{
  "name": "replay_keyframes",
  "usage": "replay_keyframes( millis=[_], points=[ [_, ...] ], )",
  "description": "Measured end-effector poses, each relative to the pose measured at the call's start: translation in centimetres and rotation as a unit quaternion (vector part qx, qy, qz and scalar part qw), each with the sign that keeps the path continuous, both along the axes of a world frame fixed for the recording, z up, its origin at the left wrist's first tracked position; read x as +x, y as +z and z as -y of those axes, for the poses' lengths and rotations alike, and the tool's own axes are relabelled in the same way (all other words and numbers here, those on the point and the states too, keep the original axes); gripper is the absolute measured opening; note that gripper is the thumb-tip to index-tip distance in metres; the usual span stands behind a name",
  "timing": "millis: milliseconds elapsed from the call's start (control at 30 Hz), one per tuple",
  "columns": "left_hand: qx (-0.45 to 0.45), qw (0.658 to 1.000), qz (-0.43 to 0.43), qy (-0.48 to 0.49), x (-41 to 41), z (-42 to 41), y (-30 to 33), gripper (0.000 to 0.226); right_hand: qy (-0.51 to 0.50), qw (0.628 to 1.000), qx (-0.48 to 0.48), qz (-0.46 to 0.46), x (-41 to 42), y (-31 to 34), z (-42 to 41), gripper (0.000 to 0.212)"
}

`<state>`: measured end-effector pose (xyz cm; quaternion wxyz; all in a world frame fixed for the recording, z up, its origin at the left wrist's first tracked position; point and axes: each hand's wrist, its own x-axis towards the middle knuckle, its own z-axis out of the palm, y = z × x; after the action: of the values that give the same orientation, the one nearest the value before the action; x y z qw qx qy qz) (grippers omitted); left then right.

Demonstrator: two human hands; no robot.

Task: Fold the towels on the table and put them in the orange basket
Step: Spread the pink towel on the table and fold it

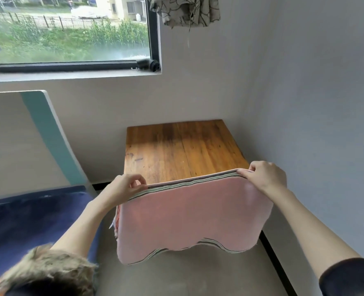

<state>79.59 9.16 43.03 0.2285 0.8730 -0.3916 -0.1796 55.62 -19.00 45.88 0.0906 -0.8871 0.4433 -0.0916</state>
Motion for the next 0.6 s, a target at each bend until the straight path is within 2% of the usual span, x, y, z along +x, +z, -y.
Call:
replay_keyframes(
  millis=[167, 267, 333, 600],
  points=[
    [0.021, 1.0, -0.001, 0.006, 4.4, 4.8, -2.2, 0.023, -0.028, 0.999, -0.013, -0.035, 4.7, -2.2, 4.3, 0.045],
    [0.047, 0.999, -0.013, 0.007, 7.2, 8.1, -4.2, 0.003, -0.022, 0.999, -0.011, -0.046, 7.9, -3.9, 7.7, 0.041],
    [0.063, 0.998, -0.016, 0.012, 9.2, 10.6, -5.3, 0.01, -0.015, 0.998, -0.003, -0.055, 10.2, -5.1, 10.4, 0.039],
    [0.096, 0.993, -0.014, 0.068, 17.3, 20.9, -10.1, 0.009, 0.039, 0.994, 0.033, -0.097, 19.9, -12.3, 22.0, 0.033]
  ],
)
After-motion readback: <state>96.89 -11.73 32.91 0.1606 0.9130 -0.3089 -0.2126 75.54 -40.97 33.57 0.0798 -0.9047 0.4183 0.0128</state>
